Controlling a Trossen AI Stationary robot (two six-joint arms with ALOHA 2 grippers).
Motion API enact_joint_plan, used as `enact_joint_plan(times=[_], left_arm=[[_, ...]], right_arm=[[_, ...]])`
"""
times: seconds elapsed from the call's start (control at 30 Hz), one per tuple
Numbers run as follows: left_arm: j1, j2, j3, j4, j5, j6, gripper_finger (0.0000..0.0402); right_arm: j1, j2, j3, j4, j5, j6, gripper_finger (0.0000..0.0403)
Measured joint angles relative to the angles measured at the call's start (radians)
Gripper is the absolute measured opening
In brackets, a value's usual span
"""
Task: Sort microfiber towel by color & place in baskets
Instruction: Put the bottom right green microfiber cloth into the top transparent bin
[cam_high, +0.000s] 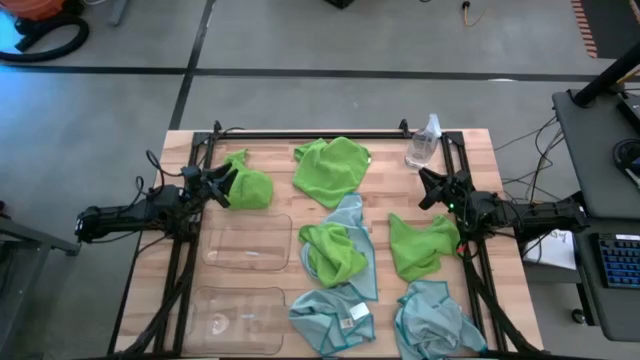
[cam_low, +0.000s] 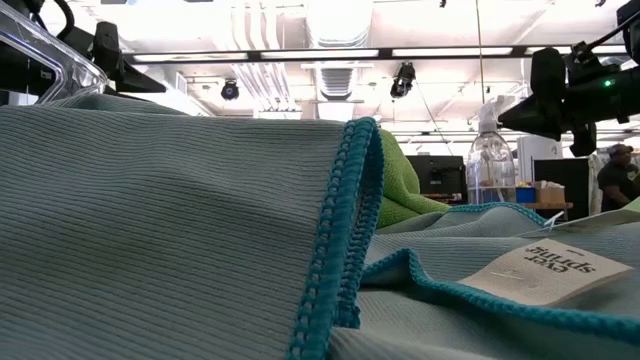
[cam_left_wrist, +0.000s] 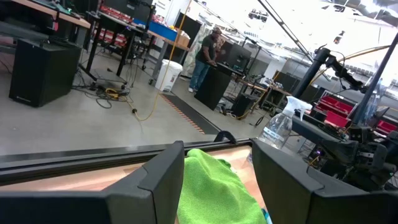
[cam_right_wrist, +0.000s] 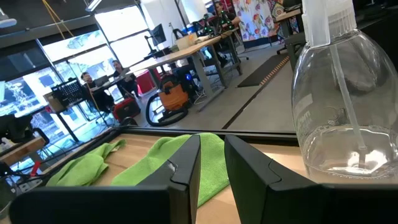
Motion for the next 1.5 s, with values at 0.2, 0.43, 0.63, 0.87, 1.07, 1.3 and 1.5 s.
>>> enact_joint_plan(times=[0.2, 0.43, 0.63, 0.87, 1.07, 1.3, 1.5], left_arm=[[0.0, 0.0, 0.0, 0.0, 0.0, 0.0, 0.0174], [0.0, 0.0, 0.0, 0.0, 0.0, 0.0, 0.0174], [0.0, 0.0, 0.0, 0.0, -0.001, 0.0, 0.0174], [0.0, 0.0, 0.0, 0.0, -0.001, 0.003, 0.0174], [0.0, 0.0, 0.0, 0.0, 0.005, 0.017, 0.0174], [0.0, -0.003, 0.0, 0.019, -0.022, -0.015, 0.0165], [0.0, -0.003, 0.0, 0.011, 0.036, -0.05, 0.0133]], right_arm=[[0.0, 0.0, 0.0, 0.0, 0.0, 0.0, 0.0068], [0.0, 0.0, 0.0, 0.0, 0.0, 0.0, 0.0068], [0.0, 0.0, 0.0, 0.0, 0.0, 0.0, 0.0068], [0.0, 0.0, 0.0, 0.0, 0.0, 0.0, 0.0068], [0.0, 0.0, 0.0, 0.0, 0.0, 0.0, 0.0068], [0.0, 0.0, 0.0, 0.0, 0.0, 0.0, 0.0068], [0.0, 0.0, 0.0, 0.0, 0.0, 0.0, 0.0068]])
